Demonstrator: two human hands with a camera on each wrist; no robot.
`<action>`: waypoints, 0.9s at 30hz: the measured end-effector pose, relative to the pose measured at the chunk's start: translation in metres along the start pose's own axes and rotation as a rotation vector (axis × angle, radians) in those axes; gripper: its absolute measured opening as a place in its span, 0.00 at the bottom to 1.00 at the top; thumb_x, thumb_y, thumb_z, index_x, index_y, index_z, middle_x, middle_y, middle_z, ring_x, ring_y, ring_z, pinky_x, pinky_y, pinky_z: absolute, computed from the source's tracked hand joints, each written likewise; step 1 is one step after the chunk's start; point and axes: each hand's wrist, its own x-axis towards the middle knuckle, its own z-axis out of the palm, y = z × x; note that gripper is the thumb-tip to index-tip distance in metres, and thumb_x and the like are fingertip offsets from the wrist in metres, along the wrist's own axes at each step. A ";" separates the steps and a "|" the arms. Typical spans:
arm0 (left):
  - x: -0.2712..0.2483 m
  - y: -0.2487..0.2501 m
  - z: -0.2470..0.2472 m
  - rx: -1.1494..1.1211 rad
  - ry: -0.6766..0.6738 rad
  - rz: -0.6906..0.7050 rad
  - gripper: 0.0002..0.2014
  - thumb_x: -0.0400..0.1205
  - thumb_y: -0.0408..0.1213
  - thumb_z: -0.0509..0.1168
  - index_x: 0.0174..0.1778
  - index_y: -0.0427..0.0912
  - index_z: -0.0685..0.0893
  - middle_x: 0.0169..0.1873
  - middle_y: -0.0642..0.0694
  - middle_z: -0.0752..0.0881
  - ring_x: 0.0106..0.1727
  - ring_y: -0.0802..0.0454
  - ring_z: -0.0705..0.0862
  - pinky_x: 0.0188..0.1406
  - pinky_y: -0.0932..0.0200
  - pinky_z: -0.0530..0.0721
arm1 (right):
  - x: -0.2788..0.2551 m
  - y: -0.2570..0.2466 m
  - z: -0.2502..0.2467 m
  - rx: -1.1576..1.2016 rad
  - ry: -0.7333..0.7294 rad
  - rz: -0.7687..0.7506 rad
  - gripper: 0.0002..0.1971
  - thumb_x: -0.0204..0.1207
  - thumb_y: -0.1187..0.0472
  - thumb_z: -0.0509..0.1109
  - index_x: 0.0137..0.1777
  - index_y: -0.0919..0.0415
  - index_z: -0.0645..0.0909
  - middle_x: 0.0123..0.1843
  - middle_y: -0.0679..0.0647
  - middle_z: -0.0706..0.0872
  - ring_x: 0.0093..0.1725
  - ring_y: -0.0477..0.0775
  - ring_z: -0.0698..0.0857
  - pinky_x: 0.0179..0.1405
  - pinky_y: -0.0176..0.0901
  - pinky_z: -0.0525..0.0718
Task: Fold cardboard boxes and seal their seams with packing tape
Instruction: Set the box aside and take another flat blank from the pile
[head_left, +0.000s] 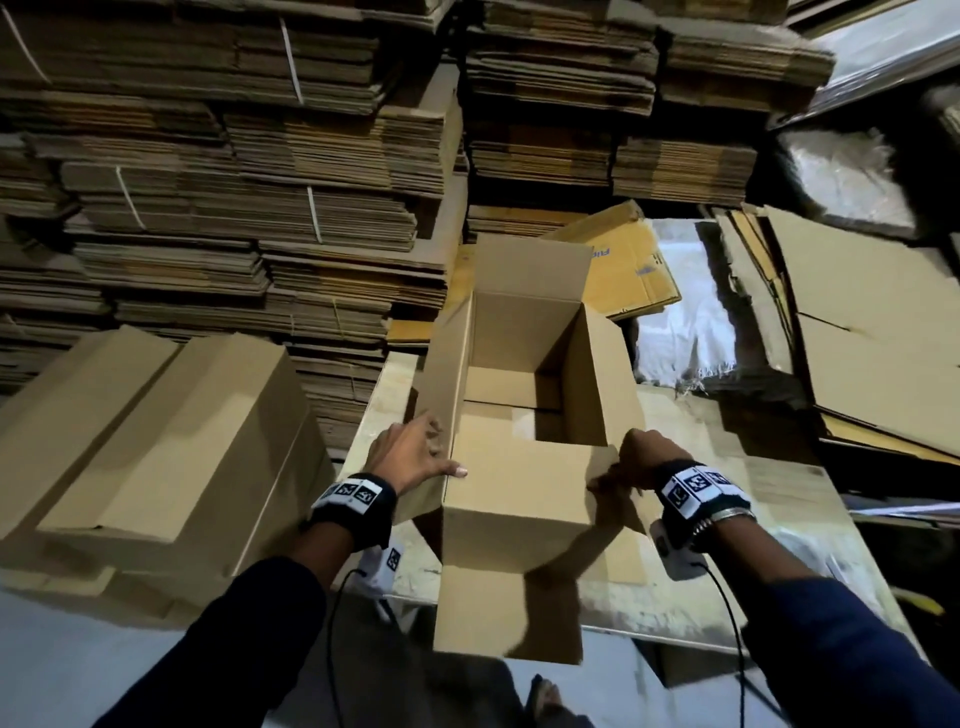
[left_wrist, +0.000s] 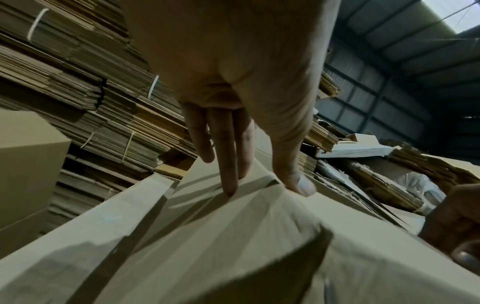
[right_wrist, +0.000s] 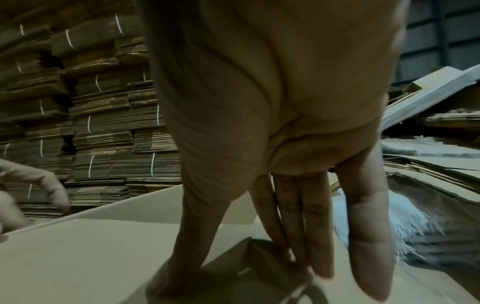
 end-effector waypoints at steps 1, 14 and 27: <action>0.007 0.003 -0.003 0.051 0.007 0.006 0.43 0.64 0.60 0.86 0.74 0.49 0.80 0.65 0.47 0.90 0.58 0.50 0.89 0.57 0.53 0.86 | 0.005 -0.002 -0.004 -0.009 -0.019 -0.019 0.37 0.50 0.27 0.87 0.48 0.55 0.84 0.49 0.54 0.89 0.47 0.57 0.89 0.50 0.49 0.90; 0.140 0.048 -0.026 0.430 -0.255 0.091 0.74 0.59 0.68 0.84 0.93 0.49 0.46 0.90 0.42 0.57 0.88 0.39 0.61 0.83 0.37 0.71 | 0.140 -0.034 -0.059 0.194 0.111 -0.164 0.47 0.77 0.39 0.78 0.87 0.64 0.63 0.82 0.67 0.70 0.78 0.69 0.76 0.78 0.57 0.76; 0.220 0.033 -0.002 0.286 0.086 0.098 0.35 0.75 0.38 0.79 0.80 0.45 0.78 0.71 0.44 0.86 0.65 0.38 0.88 0.64 0.48 0.85 | 0.272 -0.055 -0.142 0.870 0.093 -0.150 0.66 0.72 0.48 0.85 0.91 0.63 0.36 0.91 0.65 0.58 0.88 0.65 0.63 0.82 0.52 0.67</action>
